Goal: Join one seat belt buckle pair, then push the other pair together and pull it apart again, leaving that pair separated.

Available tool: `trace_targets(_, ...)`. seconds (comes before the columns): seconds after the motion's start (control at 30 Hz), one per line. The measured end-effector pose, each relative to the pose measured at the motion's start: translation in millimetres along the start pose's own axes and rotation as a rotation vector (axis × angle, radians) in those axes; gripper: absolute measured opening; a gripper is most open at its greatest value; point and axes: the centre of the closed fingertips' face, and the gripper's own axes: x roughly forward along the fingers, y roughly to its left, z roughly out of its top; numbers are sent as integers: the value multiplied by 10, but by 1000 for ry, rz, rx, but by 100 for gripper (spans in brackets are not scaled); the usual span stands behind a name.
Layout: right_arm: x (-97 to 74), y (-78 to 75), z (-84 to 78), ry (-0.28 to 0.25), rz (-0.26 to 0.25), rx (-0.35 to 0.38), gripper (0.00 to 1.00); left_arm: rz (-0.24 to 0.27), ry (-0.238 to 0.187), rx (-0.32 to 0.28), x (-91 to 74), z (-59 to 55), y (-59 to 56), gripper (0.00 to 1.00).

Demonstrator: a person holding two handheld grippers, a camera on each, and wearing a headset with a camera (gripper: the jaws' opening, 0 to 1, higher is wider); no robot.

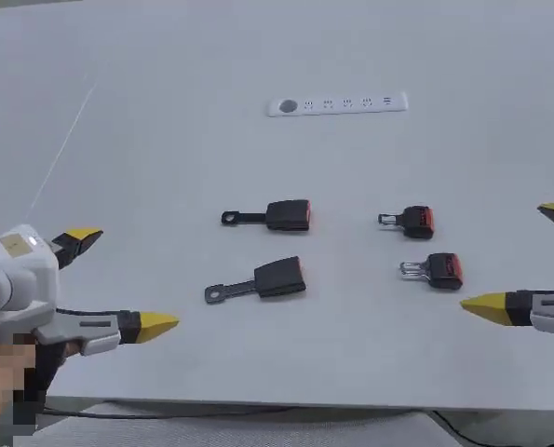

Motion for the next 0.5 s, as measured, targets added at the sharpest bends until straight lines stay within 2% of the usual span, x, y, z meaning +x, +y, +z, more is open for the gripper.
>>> trace_targets(0.2, -7, 5, -6, 1, -5, -7, 100, 1, -15, 7, -10, 8, -8, 100)
trace_targets(0.3, -14, 4, -12, 2, -6, -7, 100, -1, -19, -14, -12, 13, -16, 100)
trace_targets(0.5, -22, 7, -37, 12, -5, -17, 100, 4, -8, 14, -22, -1, -16, 100)
